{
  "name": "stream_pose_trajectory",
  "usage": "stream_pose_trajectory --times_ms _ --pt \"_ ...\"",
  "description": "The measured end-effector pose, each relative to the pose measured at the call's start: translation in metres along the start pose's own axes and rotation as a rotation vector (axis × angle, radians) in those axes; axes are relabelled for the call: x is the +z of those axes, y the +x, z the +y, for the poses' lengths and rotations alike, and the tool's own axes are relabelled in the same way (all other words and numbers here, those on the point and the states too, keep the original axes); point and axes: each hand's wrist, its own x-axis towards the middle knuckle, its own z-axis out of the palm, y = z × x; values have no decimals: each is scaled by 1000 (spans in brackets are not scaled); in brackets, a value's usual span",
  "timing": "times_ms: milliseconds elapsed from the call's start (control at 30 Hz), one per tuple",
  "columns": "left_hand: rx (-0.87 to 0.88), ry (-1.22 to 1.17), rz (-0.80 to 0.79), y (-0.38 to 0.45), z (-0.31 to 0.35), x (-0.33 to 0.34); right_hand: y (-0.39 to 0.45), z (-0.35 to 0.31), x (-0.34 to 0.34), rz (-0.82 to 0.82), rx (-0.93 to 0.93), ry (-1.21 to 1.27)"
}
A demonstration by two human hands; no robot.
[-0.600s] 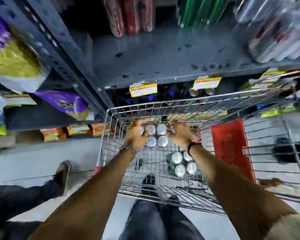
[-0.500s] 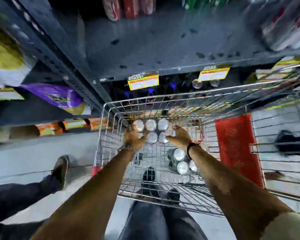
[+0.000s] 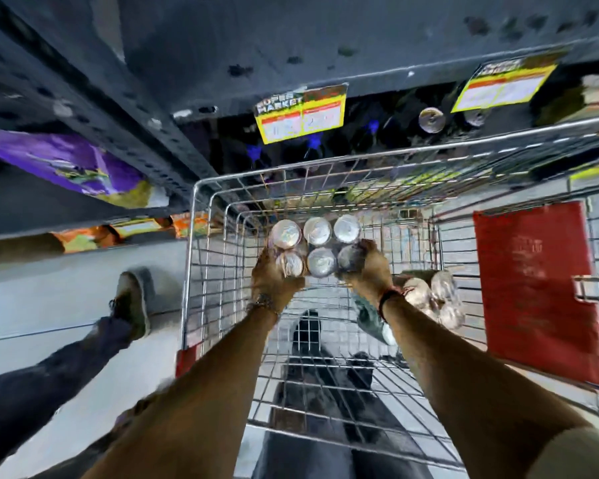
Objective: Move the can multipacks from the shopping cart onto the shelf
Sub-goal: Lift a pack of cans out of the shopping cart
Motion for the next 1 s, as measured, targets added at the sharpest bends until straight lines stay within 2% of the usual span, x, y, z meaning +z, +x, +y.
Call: stream_pose_trajectory --times_ms 100,200,333,400,533,667,800,1000 --pt "38 76 -11 -1 -3 -5 -5 1 -7 14 37 -68" --pt "59 178 -36 -9 0 -14 -23 -4 -17 -17 74 -2" --pt "76 132 -72 -37 25 -34 -64 -14 -43 -8 37 -27" --pt "140 127 -78 -55 44 -46 -86 -24 -60 16 15 13" --pt "272 159 -131 -84 96 -81 -133 -63 -112 110 -11 -208" --pt "480 224 -67 -107 163 -117 -185 -97 -158 330 -271 -196" --pt "642 62 -94 -115 226 -143 -203 -136 -199 481 -366 -16" --pt "733 -34 -48 -84 300 -162 -176 -204 -239 546 -483 137"
